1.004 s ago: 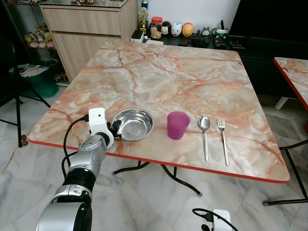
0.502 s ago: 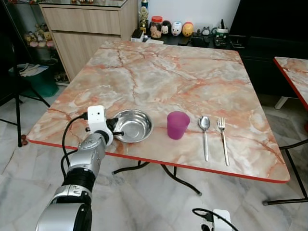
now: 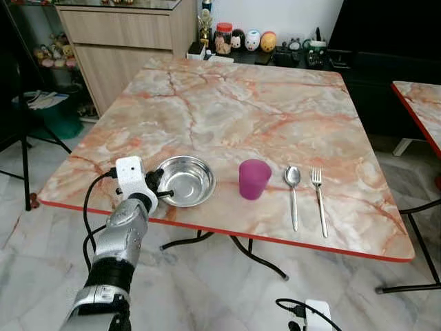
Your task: Setting the table
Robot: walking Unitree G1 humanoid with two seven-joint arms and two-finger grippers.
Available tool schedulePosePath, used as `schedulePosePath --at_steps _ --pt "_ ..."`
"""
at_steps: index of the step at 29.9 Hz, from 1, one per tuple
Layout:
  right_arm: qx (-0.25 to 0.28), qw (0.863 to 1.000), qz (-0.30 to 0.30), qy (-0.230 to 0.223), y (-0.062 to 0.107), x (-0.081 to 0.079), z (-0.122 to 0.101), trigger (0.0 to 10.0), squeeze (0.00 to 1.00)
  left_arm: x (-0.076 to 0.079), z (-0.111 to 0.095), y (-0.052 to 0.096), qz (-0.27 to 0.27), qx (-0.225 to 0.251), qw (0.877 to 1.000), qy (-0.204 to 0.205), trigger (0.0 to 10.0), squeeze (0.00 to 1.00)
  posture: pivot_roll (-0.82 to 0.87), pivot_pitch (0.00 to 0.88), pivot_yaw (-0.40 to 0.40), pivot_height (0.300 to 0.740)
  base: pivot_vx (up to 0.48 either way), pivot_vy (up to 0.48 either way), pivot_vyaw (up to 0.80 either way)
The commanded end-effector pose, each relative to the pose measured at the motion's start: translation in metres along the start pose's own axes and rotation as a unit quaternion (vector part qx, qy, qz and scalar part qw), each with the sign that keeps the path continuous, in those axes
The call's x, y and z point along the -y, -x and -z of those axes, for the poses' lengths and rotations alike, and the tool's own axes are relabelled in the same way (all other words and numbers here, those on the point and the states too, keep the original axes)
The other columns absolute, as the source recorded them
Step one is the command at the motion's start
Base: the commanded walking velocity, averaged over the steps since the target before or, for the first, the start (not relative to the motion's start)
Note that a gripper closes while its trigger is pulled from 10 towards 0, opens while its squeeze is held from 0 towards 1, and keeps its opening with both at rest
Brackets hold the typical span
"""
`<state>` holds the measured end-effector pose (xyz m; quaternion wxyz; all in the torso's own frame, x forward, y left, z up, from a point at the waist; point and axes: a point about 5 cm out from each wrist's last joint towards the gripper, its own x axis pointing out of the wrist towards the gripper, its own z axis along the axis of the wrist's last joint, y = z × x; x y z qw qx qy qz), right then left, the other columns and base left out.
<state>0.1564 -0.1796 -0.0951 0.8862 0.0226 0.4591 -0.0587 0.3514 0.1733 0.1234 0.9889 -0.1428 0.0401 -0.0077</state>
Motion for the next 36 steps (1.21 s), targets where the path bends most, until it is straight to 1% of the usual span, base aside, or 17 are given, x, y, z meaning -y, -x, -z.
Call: schedulePosePath --at_steps 1,5,6,7,13,16,20,21,24,28,32,35,36 --pt "0.000 1.000 0.002 0.000 0.000 0.002 0.000 10.0 0.00 0.000 -0.009 0.004 0.001 0.037 0.999 0.025 10.0 0.00 0.05 0.000 -0.035 0.740 0.000 0.000 0.00" --pt "0.000 1.000 0.002 0.000 0.000 0.003 0.000 10.0 0.00 0.000 -0.011 0.009 -0.003 0.058 0.998 0.039 10.0 0.00 0.05 0.000 -0.036 0.740 0.000 0.000 0.00" --pt "0.000 1.000 0.002 0.001 0.000 0.003 0.000 10.0 0.00 0.000 -0.014 0.012 -0.004 0.076 0.996 0.055 10.0 0.00 0.05 0.000 -0.036 0.740 0.000 0.000 0.00" --pt "0.000 1.000 0.002 0.002 0.000 0.003 0.000 10.0 0.00 0.000 -0.016 0.013 -0.004 0.083 0.995 0.058 10.0 0.00 0.05 0.000 -0.036 0.740 0.000 0.000 0.00" --pt "0.000 1.000 0.002 0.003 0.000 0.004 0.000 10.0 0.00 0.002 -0.025 0.017 -0.003 0.118 0.990 0.080 10.0 0.00 0.05 0.000 -0.043 0.740 0.000 0.000 0.00" --pt "0.000 1.000 0.002 0.003 0.000 0.004 0.000 10.0 0.00 0.004 -0.026 0.017 -0.005 0.120 0.988 0.097 10.0 0.00 0.05 0.000 -0.044 0.740 0.000 0.000 0.00" --pt "0.000 1.000 0.002 0.003 0.000 0.004 0.000 10.0 0.00 0.006 -0.027 0.017 -0.001 0.121 0.987 0.101 10.0 0.00 0.05 0.000 -0.044 0.740 0.000 0.000 0.00" --pt "0.000 1.000 0.002 0.003 0.000 0.004 0.000 10.0 0.00 0.008 -0.029 0.017 -0.001 0.127 0.986 0.110 10.0 0.00 0.05 0.000 -0.044 0.740 0.000 0.000 0.00" --pt "0.001 1.000 0.002 0.003 0.000 0.004 0.000 10.0 0.00 0.009 -0.033 0.017 -0.001 0.139 0.983 0.116 10.0 0.00 0.05 0.000 -0.044 0.740 0.000 0.000 0.00" --pt "0.001 1.000 0.002 0.003 0.000 0.004 0.000 10.0 0.00 0.013 -0.041 0.018 0.008 0.161 0.980 0.118 10.0 0.00 0.05 0.000 -0.044 0.740 0.000 0.000 0.00" --pt "0.001 1.000 0.002 0.003 0.000 0.005 0.000 10.0 0.00 0.014 -0.044 0.018 0.011 0.164 0.980 0.114 10.0 0.00 0.05 0.000 -0.045 0.740 0.000 0.000 0.00" --pt "0.001 1.000 0.002 0.003 0.000 0.005 0.000 10.0 0.00 0.015 -0.046 0.018 0.009 0.170 0.977 0.126 10.0 0.00 0.05 0.000 -0.045 0.740 0.000 0.000 0.00" --pt "0.001 1.000 0.002 0.003 0.000 0.005 0.000 10.0 0.00 0.016 -0.049 0.018 0.011 0.176 0.974 0.143 10.0 0.00 0.04 0.000 -0.046 0.740 0.000 0.000 0.00"
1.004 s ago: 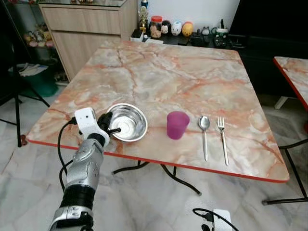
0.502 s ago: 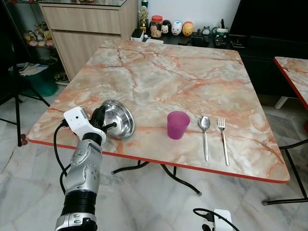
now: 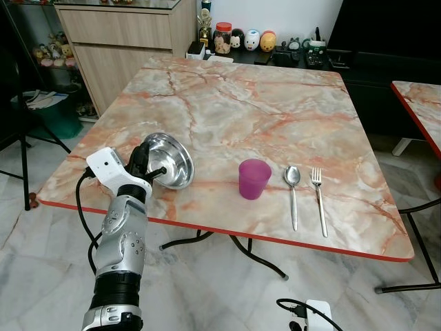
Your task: Setting the table
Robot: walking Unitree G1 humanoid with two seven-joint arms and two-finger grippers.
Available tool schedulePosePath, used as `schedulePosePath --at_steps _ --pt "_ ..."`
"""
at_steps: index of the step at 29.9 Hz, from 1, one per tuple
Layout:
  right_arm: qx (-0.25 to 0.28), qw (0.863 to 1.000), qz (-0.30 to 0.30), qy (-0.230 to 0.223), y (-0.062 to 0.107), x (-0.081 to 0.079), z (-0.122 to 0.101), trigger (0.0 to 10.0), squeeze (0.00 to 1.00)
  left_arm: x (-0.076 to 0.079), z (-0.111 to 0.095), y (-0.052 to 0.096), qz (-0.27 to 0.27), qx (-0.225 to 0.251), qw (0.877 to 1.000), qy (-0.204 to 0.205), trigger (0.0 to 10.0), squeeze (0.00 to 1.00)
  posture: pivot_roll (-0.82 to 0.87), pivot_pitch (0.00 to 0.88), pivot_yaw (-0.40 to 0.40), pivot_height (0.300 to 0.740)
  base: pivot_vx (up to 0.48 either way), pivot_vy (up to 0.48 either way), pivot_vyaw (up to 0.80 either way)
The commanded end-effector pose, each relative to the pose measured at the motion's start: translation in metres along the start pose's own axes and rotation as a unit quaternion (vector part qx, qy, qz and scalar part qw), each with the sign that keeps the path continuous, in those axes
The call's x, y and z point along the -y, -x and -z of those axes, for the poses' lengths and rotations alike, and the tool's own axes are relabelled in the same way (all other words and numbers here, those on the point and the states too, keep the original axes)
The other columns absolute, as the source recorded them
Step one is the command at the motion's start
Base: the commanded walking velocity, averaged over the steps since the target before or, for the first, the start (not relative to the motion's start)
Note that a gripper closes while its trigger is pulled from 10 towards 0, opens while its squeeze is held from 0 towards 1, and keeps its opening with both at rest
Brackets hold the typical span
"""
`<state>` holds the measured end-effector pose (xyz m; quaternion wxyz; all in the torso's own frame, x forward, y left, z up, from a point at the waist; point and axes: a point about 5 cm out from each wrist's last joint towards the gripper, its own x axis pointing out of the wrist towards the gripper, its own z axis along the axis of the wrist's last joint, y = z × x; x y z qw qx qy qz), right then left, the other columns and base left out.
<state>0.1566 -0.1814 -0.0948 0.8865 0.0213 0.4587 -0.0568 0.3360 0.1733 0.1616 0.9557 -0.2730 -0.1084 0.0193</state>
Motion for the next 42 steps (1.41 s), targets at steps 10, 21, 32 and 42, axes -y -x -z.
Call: schedulePosePath --at_steps 10,21,32,42 --pt "0.002 1.000 0.003 0.001 0.000 0.003 0.000 10.0 0.00 0.028 -0.025 -0.013 0.050 0.028 0.987 0.151 10.0 0.00 0.04 0.000 -0.046 0.740 0.000 0.000 0.00" --pt "0.003 1.000 0.002 -0.001 0.000 0.004 0.000 10.0 0.00 0.045 -0.025 -0.006 0.111 0.011 0.966 0.235 10.0 0.00 0.04 0.000 -0.048 0.740 0.000 0.000 0.00" --pt "-0.003 1.000 0.003 -0.003 0.000 0.004 0.002 10.0 0.00 0.047 -0.026 -0.004 0.119 0.005 0.965 0.233 10.0 0.00 0.04 0.000 -0.049 0.740 0.000 -0.172 -0.05" --pt "0.000 1.000 0.003 -0.001 0.000 0.004 0.001 10.0 0.00 0.048 -0.026 -0.004 0.122 0.002 0.968 0.221 10.0 0.00 0.04 0.000 -0.049 0.740 0.000 -0.336 -0.24"
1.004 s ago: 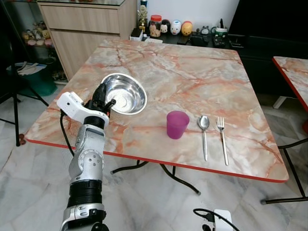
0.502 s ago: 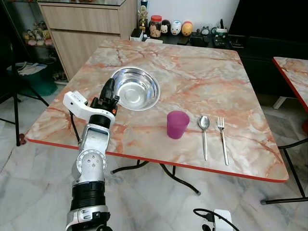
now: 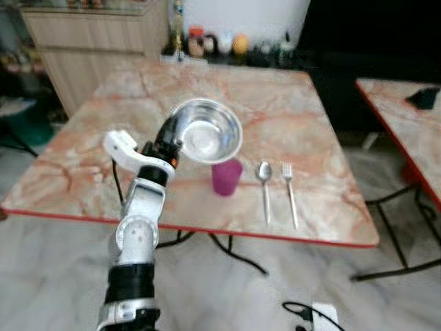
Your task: Setting the table
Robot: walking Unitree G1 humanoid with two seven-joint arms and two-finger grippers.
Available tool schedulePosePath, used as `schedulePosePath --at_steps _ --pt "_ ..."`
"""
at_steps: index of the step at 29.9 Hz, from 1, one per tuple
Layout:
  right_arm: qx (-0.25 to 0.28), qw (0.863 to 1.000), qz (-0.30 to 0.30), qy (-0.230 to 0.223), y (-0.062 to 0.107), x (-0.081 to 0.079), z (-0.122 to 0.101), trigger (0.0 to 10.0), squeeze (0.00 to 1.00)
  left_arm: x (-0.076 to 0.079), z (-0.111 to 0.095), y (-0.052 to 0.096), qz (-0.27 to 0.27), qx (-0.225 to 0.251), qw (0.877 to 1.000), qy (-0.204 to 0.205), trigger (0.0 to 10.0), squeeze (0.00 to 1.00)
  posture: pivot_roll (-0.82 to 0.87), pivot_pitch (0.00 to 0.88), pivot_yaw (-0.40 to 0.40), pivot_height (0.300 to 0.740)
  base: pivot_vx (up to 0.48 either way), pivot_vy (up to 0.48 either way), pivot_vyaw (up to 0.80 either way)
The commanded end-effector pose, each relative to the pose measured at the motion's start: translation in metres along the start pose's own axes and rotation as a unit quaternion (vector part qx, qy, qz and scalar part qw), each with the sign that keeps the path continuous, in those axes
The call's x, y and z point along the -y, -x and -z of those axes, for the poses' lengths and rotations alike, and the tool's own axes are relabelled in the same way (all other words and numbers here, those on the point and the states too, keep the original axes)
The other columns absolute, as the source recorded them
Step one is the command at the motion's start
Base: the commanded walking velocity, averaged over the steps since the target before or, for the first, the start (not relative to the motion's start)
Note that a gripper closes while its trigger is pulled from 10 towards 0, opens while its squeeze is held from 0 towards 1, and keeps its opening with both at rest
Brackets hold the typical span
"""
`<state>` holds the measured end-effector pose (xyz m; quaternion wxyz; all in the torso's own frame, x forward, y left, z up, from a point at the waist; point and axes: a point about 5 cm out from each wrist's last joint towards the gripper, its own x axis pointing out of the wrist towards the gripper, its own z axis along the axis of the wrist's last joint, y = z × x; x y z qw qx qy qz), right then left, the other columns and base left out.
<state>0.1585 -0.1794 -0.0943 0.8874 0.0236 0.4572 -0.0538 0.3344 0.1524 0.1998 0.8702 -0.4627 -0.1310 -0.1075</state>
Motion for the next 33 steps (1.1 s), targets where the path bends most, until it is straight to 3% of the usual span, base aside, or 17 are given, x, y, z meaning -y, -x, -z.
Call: schedulePosePath --at_steps 1,20,24,33 --pt "-0.002 1.000 0.007 -0.001 0.0010 0.0057 0.0026 10.0 0.00 0.0107 0.0000 -0.0027 0.019 0.005 1.000 0.001 10.0 0.00 0.04 0.000 -0.049 0.740 0.000 -0.334 0.00" --pt "0.001 1.000 0.003 0.005 0.0009 0.0048 0.0018 10.0 0.00 0.0115 -0.0037 -0.0044 0.016 0.011 1.000 -0.006 10.0 0.00 0.04 0.000 -0.047 0.740 0.000 -0.334 0.00" --pt "0.001 1.000 0.000 0.001 0.0009 0.0043 0.0020 10.0 0.00 0.0105 -0.0030 -0.0042 0.014 0.009 1.000 -0.006 10.0 0.00 0.04 0.000 -0.046 0.740 0.000 -0.331 0.80" --pt "0.001 1.000 0.003 -0.001 0.0010 0.0045 0.0023 10.0 0.00 0.0106 -0.0029 -0.0041 0.014 0.008 1.000 -0.008 10.0 0.00 0.04 0.000 -0.046 0.740 0.000 -0.329 0.00"
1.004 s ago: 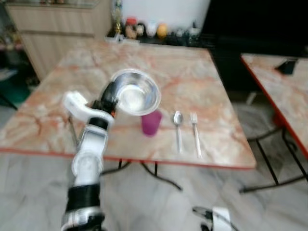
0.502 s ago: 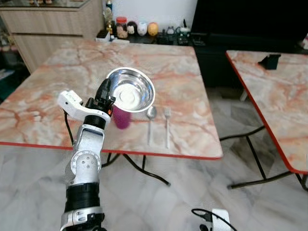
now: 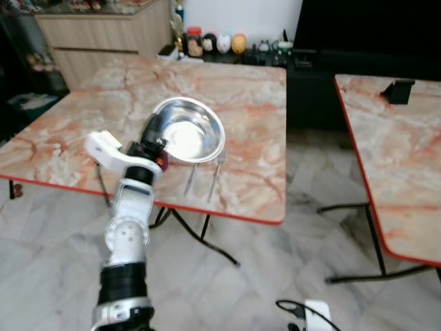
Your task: Setting the table
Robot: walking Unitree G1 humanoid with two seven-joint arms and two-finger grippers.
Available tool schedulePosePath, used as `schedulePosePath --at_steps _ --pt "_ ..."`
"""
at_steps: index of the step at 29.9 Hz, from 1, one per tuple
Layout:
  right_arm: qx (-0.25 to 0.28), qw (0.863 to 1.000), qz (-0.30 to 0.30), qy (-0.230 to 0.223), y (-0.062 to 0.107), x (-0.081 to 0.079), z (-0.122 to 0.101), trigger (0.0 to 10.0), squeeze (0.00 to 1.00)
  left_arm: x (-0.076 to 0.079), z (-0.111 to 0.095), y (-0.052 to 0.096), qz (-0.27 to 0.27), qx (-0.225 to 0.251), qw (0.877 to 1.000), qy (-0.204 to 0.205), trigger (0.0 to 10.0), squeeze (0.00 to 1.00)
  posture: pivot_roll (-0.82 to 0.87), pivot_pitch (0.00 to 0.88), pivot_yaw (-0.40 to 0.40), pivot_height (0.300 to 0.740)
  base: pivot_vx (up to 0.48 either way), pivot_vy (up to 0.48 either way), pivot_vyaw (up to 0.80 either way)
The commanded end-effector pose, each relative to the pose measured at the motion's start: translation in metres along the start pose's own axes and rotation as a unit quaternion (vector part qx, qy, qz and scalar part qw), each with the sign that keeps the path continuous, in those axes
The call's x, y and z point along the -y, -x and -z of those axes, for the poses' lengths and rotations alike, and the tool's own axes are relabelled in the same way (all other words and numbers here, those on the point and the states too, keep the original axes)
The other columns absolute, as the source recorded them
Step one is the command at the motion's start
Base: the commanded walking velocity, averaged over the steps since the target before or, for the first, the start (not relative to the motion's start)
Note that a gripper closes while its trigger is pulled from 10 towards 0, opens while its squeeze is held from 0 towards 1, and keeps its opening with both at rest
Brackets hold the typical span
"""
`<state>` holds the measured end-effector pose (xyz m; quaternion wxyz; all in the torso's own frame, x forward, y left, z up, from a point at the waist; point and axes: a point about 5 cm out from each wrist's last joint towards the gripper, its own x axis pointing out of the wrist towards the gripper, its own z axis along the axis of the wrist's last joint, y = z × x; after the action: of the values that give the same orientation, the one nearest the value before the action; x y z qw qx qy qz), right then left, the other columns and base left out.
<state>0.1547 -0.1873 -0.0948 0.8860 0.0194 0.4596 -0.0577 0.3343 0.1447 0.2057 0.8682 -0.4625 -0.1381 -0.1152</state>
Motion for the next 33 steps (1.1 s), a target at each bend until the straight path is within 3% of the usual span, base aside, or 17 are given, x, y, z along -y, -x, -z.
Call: schedulePosePath --at_steps 1,33 --pt "0.004 1.000 -0.003 -0.003 -0.0001 -0.0037 -0.0003 10.0 0.00 0.0017 -0.0061 -0.0019 0.003 0.005 1.000 -0.009 10.0 0.00 0.04 0.000 -0.046 0.740 0.000 -0.330 0.00" --pt "0.002 1.000 0.004 -0.003 0.0000 -0.0030 0.0002 10.0 0.00 0.0011 -0.0037 -0.0018 0.001 0.000 1.000 -0.009 10.0 0.00 0.03 0.000 -0.044 0.740 0.000 -0.329 0.00"
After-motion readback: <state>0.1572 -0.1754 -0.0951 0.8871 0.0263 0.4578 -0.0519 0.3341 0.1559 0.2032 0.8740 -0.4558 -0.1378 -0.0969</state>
